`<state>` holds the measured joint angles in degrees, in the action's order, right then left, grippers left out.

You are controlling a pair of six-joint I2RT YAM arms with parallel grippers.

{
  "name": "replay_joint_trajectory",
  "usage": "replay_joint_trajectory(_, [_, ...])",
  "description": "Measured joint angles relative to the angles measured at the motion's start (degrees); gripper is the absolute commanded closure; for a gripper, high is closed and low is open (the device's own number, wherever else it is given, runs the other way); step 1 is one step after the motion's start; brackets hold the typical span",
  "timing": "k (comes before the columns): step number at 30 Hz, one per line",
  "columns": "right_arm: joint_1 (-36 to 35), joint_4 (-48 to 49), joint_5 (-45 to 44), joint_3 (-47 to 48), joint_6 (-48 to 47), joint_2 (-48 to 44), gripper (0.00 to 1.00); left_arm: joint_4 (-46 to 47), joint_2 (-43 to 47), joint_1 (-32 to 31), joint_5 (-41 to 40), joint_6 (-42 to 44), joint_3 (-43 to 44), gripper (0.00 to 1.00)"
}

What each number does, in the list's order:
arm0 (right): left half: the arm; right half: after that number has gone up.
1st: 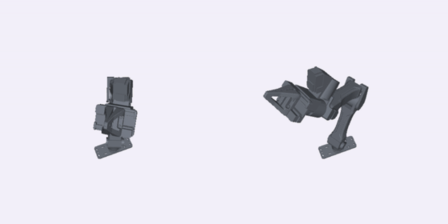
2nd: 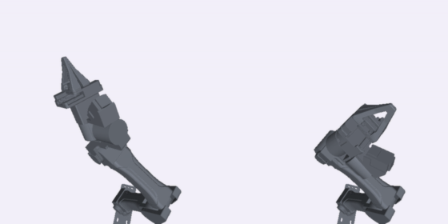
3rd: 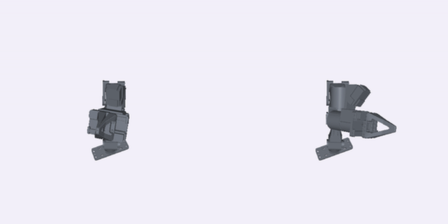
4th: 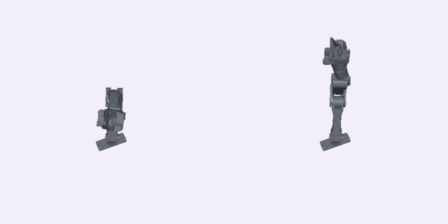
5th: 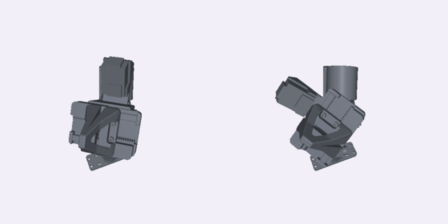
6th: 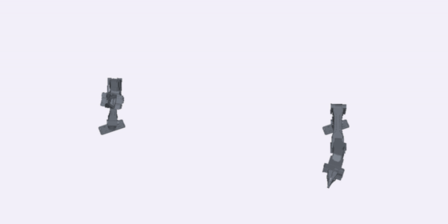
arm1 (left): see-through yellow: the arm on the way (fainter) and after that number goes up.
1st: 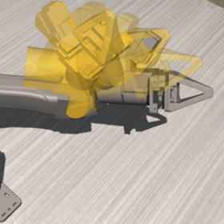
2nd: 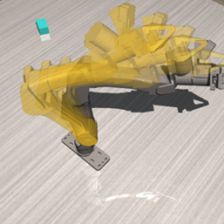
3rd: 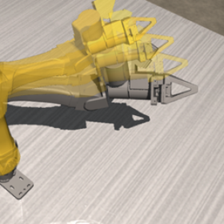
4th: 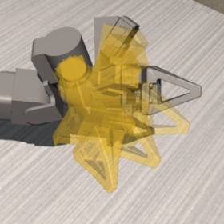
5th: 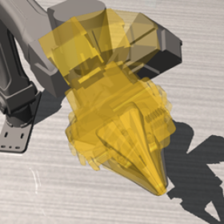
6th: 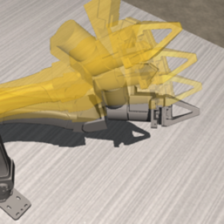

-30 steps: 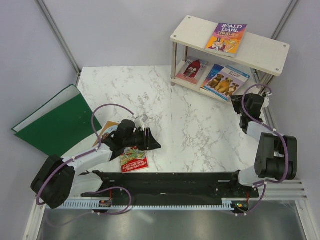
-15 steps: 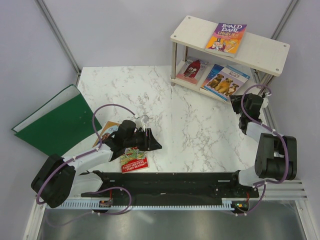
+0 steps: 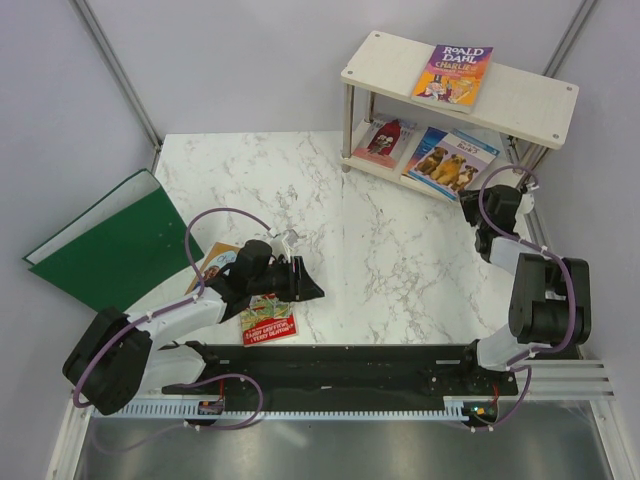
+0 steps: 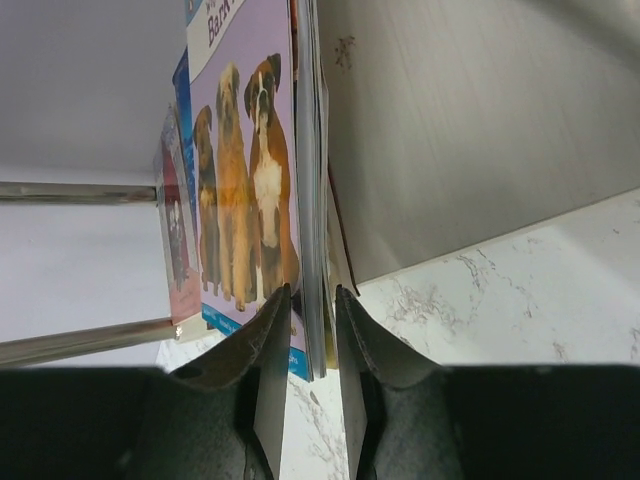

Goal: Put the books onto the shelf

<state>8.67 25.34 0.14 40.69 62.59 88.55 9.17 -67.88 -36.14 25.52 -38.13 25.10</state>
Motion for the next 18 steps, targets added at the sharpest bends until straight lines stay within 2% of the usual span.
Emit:
replay_joint_trajectory(11, [-1.03,0.76,1.07,1.29,-0.74,2.29,0.73,0.0,-0.35,-0.11,0.0,0.0,0.0,0.54])
replay_joint_trajectory(18, [-1.07,0.79,1.33,1.29,-1.55,2.27,0.84,0.0,-1.75,-0.52,0.0,0.0,0.0,0.55])
